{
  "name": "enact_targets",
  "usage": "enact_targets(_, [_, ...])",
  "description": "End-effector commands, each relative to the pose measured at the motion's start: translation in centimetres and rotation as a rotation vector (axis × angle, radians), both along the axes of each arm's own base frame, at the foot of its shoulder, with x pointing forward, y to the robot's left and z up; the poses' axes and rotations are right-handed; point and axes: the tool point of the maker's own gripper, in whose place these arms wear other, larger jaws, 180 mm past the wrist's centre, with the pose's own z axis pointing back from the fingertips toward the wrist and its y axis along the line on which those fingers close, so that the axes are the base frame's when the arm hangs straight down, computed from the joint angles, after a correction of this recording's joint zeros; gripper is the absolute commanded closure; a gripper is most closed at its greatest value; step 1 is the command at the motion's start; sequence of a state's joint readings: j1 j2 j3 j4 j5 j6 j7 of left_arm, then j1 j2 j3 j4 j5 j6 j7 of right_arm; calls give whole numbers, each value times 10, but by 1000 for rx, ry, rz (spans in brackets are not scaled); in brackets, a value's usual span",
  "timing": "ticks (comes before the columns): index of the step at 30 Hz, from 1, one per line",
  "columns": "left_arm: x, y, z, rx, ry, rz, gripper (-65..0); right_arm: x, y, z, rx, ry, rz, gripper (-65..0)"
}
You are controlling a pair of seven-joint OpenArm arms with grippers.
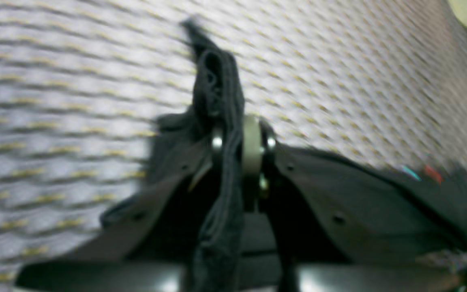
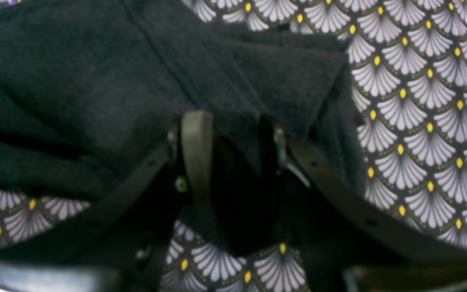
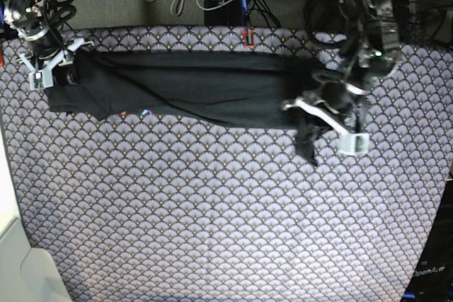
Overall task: Fold the T-shirt properly
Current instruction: 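Lift the strip end with the left gripper and fold it toward the right gripper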
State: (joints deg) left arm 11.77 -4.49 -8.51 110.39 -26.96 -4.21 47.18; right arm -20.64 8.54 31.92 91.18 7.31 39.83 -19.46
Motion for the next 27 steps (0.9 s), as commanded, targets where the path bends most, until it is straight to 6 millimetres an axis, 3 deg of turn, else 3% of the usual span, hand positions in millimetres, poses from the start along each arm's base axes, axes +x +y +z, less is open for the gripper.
enact_targets(1, [2,-13,11,-28,-39,-19,-4,7,-4,13,-10,-47,8,-206])
enact_targets(9, [-17,-117,2,19,-27,-227,-4,7,-8,14,-25,-43,16,-206])
enact_targets(12, [-26,-145,-8,38,-6,-294,-4,3,-10,7,-37,11,14,-206])
enact_targets(15, [-26,-160,-7,33,-11,-325,-4,7,-18,10,-59,24,16,-206])
enact_targets(27, [-20,-161,-11,43,-4,-331,-4,8,-19,10,-63,28,15,-206])
